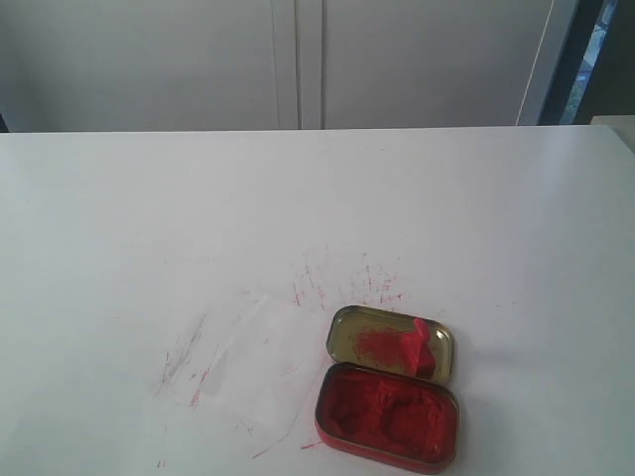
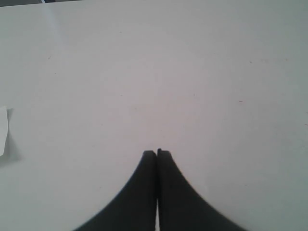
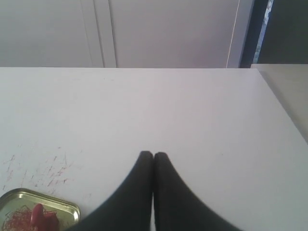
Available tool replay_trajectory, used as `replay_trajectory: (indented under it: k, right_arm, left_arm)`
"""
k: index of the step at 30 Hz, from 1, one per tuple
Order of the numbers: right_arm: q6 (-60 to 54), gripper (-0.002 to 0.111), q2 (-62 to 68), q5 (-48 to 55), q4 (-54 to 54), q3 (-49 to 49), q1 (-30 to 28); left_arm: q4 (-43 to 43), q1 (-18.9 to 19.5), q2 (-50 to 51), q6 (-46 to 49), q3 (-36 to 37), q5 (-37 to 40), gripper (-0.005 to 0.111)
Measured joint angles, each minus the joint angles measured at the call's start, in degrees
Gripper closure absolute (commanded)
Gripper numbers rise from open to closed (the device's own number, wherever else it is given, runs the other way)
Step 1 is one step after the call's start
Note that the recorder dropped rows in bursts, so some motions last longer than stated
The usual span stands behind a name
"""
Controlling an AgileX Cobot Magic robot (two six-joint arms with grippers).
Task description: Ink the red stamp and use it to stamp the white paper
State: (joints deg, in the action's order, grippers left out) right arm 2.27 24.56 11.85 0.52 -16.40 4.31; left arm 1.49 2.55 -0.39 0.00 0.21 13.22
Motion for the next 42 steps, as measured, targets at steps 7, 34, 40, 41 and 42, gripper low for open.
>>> replay_trajectory:
  k: [7,34,40,41,42]
  right_arm:
    - [0.7,0.108,0.1,-1.0,-0.1,0.0,0.0]
    - [-0.8,0.108,24.3,19.3,11.2,-13.2,0.0]
    - [-6.6,0.108,33.6,24.8,17.6,-19.1,0.0]
    - [-6.8,0.108,36.0,26.5,17.6,-20.7,0.0]
    - [-6.8,0.108,37.2,27.2,17.6,-21.5,0.1]
  left_arm:
    - [0.0,0.0,0.0,0.0,0.0,0.0,0.107]
    - [0.0,0.0,0.0,0.0,0.0,0.0,0.107]
    - [0.0,0.0,0.0,0.0,0.0,0.0,0.107]
    - [0.0,0.0,0.0,0.0,0.0,0.0,0.107]
    - [0.0,0.0,0.0,0.0,0.0,0.0,0.107]
